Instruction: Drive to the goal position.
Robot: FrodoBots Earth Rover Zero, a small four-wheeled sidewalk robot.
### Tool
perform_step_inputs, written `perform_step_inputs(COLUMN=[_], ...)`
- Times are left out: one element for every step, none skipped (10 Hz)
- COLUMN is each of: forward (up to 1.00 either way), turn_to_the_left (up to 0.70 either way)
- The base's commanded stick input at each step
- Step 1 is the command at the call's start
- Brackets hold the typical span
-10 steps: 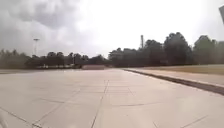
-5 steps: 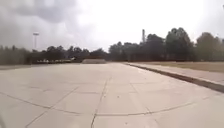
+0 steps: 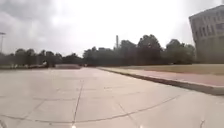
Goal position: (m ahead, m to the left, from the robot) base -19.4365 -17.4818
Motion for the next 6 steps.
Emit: perform_step_inputs(forward=[0.0, 0.0, 0.0, 0.0, 0.0, 0.0], turn_to_the_left=[-0.89, -0.89, -0.89, -0.89, -0.9, -0.89])
